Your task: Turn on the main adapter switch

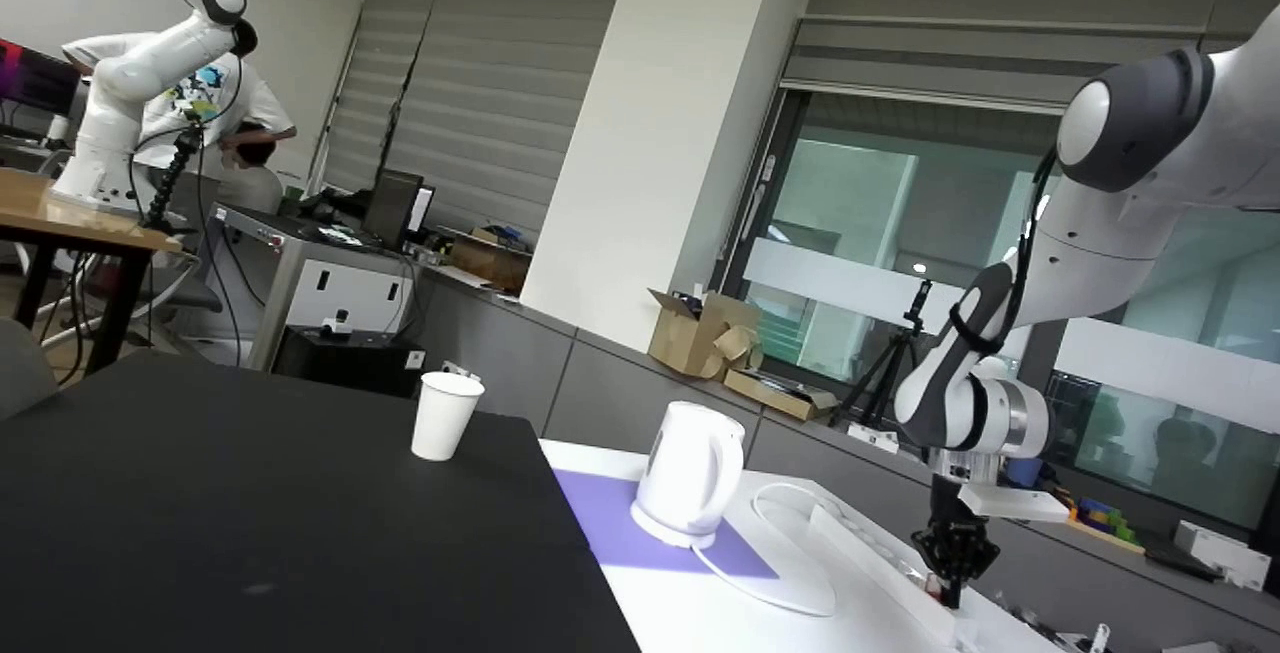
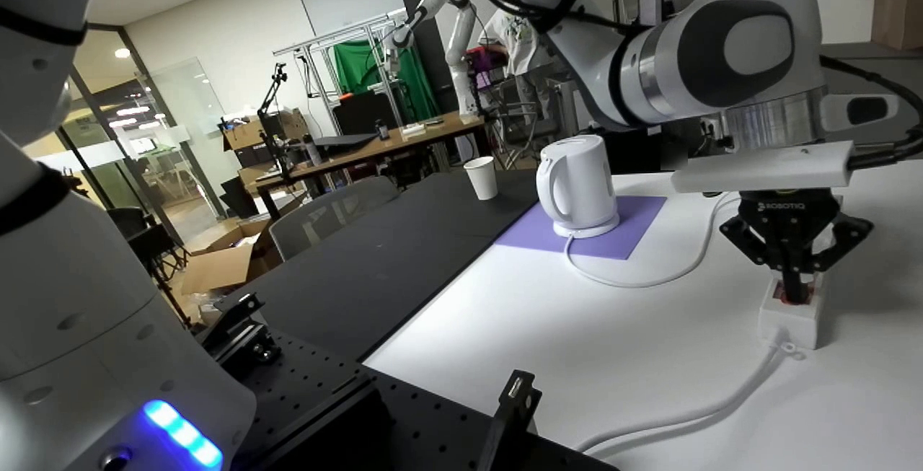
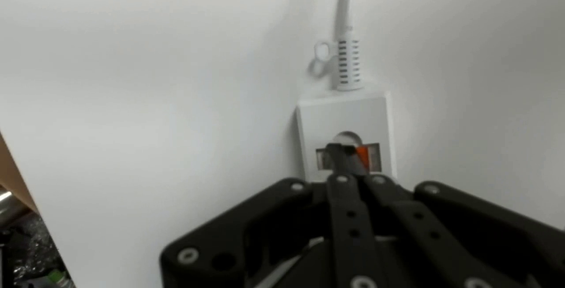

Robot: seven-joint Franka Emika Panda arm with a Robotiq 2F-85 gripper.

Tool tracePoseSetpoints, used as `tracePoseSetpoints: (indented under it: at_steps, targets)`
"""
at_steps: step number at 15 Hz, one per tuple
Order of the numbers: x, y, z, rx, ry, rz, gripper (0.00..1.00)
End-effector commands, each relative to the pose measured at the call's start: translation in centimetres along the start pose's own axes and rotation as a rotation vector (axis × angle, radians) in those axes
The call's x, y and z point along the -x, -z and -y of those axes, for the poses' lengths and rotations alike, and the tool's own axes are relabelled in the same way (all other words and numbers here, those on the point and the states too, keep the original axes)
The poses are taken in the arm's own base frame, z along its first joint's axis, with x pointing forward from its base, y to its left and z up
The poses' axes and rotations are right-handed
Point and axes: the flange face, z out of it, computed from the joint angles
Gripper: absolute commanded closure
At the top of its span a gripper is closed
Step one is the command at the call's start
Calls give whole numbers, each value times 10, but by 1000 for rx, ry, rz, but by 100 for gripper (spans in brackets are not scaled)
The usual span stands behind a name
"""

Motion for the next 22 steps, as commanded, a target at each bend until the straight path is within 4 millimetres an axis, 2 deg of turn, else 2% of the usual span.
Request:
tracePoseSetpoints:
  at_steps: [1, 7, 10, 12, 16, 19, 22]
  targets:
    - [3, -41, -30, -100, -74, 105, 100]
    - [8, -65, -76, -240, -227, 243, 100]
    - [10, -71, -89, -283, -264, 277, 100]
    - [4, -64, -91, -306, -258, 272, 100]
    - [-20, -22, -80, -321, -205, 200, 100]
    - [-39, 23, -57, -279, -136, 164, 100]
    - [-50, 79, -29, -239, -27, 206, 100]
